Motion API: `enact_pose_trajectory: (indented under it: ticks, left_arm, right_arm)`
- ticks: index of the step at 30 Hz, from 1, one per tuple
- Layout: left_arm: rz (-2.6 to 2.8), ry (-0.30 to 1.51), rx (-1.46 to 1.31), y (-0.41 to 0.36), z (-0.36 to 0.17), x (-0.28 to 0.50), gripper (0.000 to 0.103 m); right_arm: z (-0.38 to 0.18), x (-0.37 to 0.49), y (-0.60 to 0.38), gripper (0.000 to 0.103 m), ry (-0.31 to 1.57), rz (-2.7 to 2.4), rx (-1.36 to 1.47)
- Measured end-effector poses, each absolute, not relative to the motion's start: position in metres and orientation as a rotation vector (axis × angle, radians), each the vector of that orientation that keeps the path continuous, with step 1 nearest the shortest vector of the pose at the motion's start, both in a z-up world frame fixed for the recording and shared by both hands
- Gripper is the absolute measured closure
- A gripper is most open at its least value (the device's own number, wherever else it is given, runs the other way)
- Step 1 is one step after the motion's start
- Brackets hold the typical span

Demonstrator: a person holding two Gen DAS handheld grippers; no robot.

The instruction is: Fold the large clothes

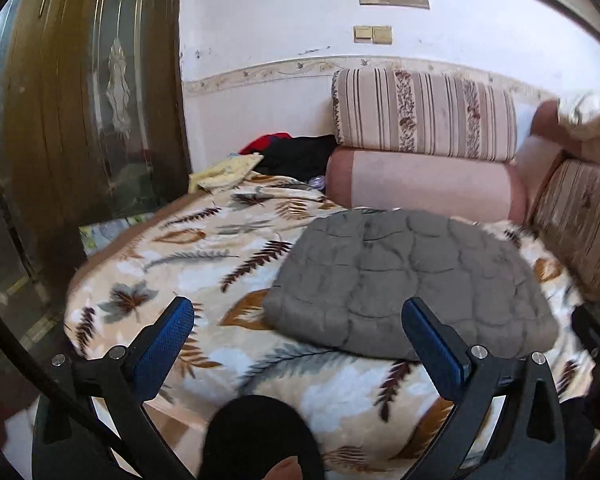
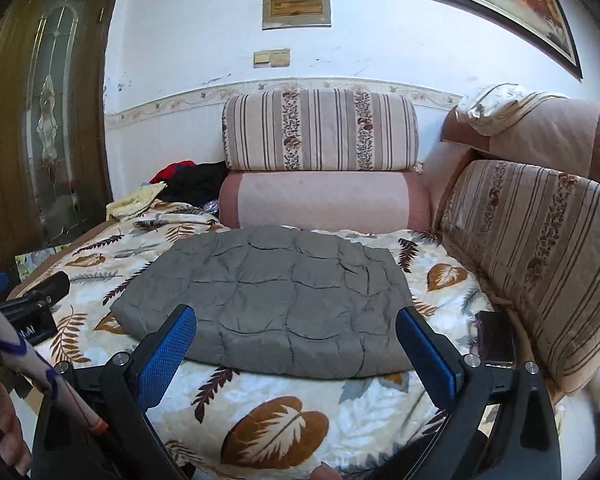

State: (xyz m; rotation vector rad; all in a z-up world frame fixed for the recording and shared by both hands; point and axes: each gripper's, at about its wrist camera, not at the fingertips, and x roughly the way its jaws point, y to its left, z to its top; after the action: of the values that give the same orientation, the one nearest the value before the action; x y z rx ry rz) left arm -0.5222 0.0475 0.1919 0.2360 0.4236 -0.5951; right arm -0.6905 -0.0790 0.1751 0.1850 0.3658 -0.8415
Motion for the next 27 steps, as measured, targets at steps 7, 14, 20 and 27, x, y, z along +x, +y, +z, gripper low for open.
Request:
enact_pose_trajectory:
  ticks: [7, 14, 20, 27]
  left_arm:
    - [-0.593, 0.491, 0.364, 0.022, 0.181, -0.512, 0.000]
    - [-0.618, 0.582, 0.389, 0.003, 0.164, -0.493, 0.000]
    - [-0.644, 0.607, 0.418, -0.010, 0.151, -0.486, 0.000]
    - [-0.664, 0.647, 0.432, -0.019, 0.139, -0.479, 0.000]
  right_arm:
    - [0.173, -0.687, -0.087, 0.001, 0.387, -0.847, 0.178]
    - [0.167, -0.669, -0.102, 0.001, 0.422, -0.835, 0.195]
    - [0.157, -0.650, -0.102, 0.001, 0.457, -0.815, 0.150]
    - [0.147, -0.645, -0.113, 0.001, 0.491, -0.823, 0.172]
